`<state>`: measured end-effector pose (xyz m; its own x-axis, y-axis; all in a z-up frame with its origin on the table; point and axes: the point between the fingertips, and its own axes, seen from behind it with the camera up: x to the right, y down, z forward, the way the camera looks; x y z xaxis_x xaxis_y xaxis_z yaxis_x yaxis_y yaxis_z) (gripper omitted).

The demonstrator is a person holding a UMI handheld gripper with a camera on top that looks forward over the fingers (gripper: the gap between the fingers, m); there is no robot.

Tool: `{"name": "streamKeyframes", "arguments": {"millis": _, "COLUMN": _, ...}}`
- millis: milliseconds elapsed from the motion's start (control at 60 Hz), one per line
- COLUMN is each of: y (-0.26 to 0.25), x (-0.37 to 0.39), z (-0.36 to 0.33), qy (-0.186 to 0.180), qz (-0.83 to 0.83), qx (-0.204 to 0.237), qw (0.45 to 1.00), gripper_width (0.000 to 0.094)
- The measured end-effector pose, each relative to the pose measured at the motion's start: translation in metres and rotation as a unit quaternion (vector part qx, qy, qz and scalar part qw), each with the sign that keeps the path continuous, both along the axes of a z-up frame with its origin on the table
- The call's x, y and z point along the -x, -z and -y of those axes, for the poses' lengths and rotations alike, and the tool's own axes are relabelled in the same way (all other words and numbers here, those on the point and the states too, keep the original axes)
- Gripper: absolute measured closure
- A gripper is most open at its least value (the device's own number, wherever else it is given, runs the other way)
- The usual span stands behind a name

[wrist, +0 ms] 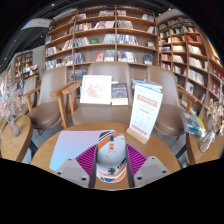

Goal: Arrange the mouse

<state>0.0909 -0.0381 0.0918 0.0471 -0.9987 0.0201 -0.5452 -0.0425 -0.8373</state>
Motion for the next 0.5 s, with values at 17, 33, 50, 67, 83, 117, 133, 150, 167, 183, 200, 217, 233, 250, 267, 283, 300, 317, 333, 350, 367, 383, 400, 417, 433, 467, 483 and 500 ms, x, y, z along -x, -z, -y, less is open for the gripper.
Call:
{"name": "streamKeyframes", "arguments": {"millis": 17, "y": 0.001, "x": -0.006, "z": -0.011, "qy": -0.003, "qz": -0.002, "qx": -0.002, "qw": 1.000, "gripper_width": 0.0492}}
{"name": "streamKeyframes", "arguments": {"millis": 33, "y": 0.003, "x": -0.010, "z": -0.021, "qy": -0.005, "qz": -0.005, "qx": -0.007, "qw": 1.000, "gripper_width": 0.0492}}
{"name": "streamKeyframes", "arguments": {"millis": 50, "y": 0.005, "x": -0.014, "z": -0.031, "qy": -0.006, "qz": -0.009, "qx": -0.013, "qw": 1.000, "gripper_width": 0.0493}}
{"name": "streamKeyframes", "arguments": {"millis": 67, "y": 0.009, "x": -0.018, "z": -0.041, "qy": -0.007, "qz": -0.013, "qx": -0.018, "qw": 1.000, "gripper_width": 0.0494}}
{"name": "streamKeyframes", "arguments": {"millis": 83, "y": 0.012, "x": -0.022, "z": -0.051, "qy": -0.008, "qz": -0.018, "qx": -0.022, "qw": 1.000, "gripper_width": 0.0493}}
{"name": "streamKeyframes", "arguments": {"millis": 117, "y": 0.020, "x": -0.028, "z": -0.067, "qy": -0.012, "qz": -0.024, "qx": -0.024, "qw": 0.999, "gripper_width": 0.0493}}
{"name": "streamKeyframes", "arguments": {"millis": 133, "y": 0.025, "x": -0.028, "z": -0.073, "qy": -0.014, "qz": -0.025, "qx": -0.024, "qw": 0.999, "gripper_width": 0.0492}}
{"name": "streamKeyframes", "arguments": {"millis": 150, "y": 0.029, "x": -0.033, "z": -0.081, "qy": -0.015, "qz": -0.027, "qx": -0.023, "qw": 0.999, "gripper_width": 0.0494}}
{"name": "streamKeyframes", "arguments": {"millis": 167, "y": 0.033, "x": -0.037, "z": -0.086, "qy": -0.016, "qz": -0.029, "qx": -0.022, "qw": 0.999, "gripper_width": 0.0494}}
{"name": "streamKeyframes", "arguments": {"millis": 183, "y": 0.038, "x": -0.040, "z": -0.091, "qy": -0.016, "qz": -0.031, "qx": -0.019, "qw": 0.999, "gripper_width": 0.0493}}
{"name": "streamKeyframes", "arguments": {"millis": 200, "y": 0.043, "x": -0.042, "z": -0.094, "qy": -0.014, "qz": -0.035, "qx": -0.017, "qw": 0.999, "gripper_width": 0.0495}}
{"name": "streamKeyframes", "arguments": {"millis": 217, "y": 0.048, "x": -0.044, "z": -0.098, "qy": -0.013, "qz": -0.038, "qx": -0.016, "qw": 0.999, "gripper_width": 0.0494}}
{"name": "streamKeyframes", "arguments": {"millis": 233, "y": 0.053, "x": -0.046, "z": -0.102, "qy": -0.012, "qz": -0.042, "qx": -0.016, "qw": 0.999, "gripper_width": 0.0495}}
{"name": "streamKeyframes", "arguments": {"millis": 250, "y": 0.058, "x": -0.047, "z": -0.105, "qy": -0.012, "qz": -0.044, "qx": -0.016, "qw": 0.999, "gripper_width": 0.0495}}
{"name": "streamKeyframes", "arguments": {"millis": 267, "y": 0.063, "x": -0.048, "z": -0.109, "qy": -0.009, "qz": -0.047, "qx": -0.016, "qw": 0.999, "gripper_width": 0.0495}}
{"name": "streamKeyframes", "arguments": {"millis": 283, "y": 0.067, "x": -0.049, "z": -0.111, "qy": -0.007, "qz": -0.050, "qx": -0.017, "qw": 0.999, "gripper_width": 0.0495}}
{"name": "streamKeyframes", "arguments": {"millis": 300, "y": 0.071, "x": -0.050, "z": -0.112, "qy": -0.004, "qz": -0.053, "qx": -0.017, "qw": 0.998, "gripper_width": 0.0495}}
{"name": "streamKeyframes", "arguments": {"millis": 317, "y": 0.075, "x": -0.051, "z": -0.113, "qy": -0.001, "qz": -0.057, "qx": -0.017, "qw": 0.998, "gripper_width": 0.0493}}
{"name": "streamKeyframes", "arguments": {"millis": 333, "y": 0.079, "x": -0.051, "z": -0.112, "qy": 0.000, "qz": -0.059, "qx": -0.014, "qw": 0.998, "gripper_width": 0.0487}}
{"name": "streamKeyframes", "arguments": {"millis": 350, "y": 0.082, "x": -0.051, "z": -0.114, "qy": 0.001, "qz": -0.061, "qx": -0.010, "qw": 0.998, "gripper_width": 0.0479}}
{"name": "streamKeyframes", "arguments": {"millis": 367, "y": 0.085, "x": -0.051, "z": -0.114, "qy": 0.001, "qz": -0.063, "qx": -0.007, "qw": 0.998, "gripper_width": 0.0470}}
{"name": "streamKeyframes", "arguments": {"millis": 383, "y": 0.088, "x": -0.052, "z": -0.114, "qy": 0.001, "qz": -0.063, "qx": -0.004, "qw": 0.998, "gripper_width": 0.0459}}
{"name": "streamKeyframes", "arguments": {"millis": 400, "y": 0.090, "x": -0.052, "z": -0.113, "qy": 0.002, "qz": -0.064, "qx": -0.001, "qw": 0.998, "gripper_width": 0.0449}}
{"name": "streamKeyframes", "arguments": {"millis": 417, "y": 0.093, "x": -0.052, "z": -0.113, "qy": 0.003, "qz": -0.065, "qx": 0.000, "qw": 0.998, "gripper_width": 0.0439}}
{"name": "streamKeyframes", "arguments": {"millis": 433, "y": 0.096, "x": -0.052, "z": -0.112, "qy": 0.006, "qz": -0.068, "qx": 0.000, "qw": 0.998, "gripper_width": 0.0426}}
{"name": "streamKeyframes", "arguments": {"millis": 467, "y": 0.101, "x": -0.049, "z": -0.113, "qy": 0.010, "qz": -0.072, "qx": -0.008, "qw": 0.997, "gripper_width": 0.0382}}
{"name": "streamKeyframes", "arguments": {"millis": 483, "y": 0.102, "x": -0.049, "z": -0.114, "qy": 0.013, "qz": -0.071, "qx": -0.015, "qw": 0.997, "gripper_width": 0.0340}}
{"name": "streamKeyframes", "arguments": {"millis": 500, "y": 0.103, "x": -0.048, "z": -0.115, "qy": 0.015, "qz": -0.072, "qx": -0.022, "qw": 0.997, "gripper_width": 0.0284}}
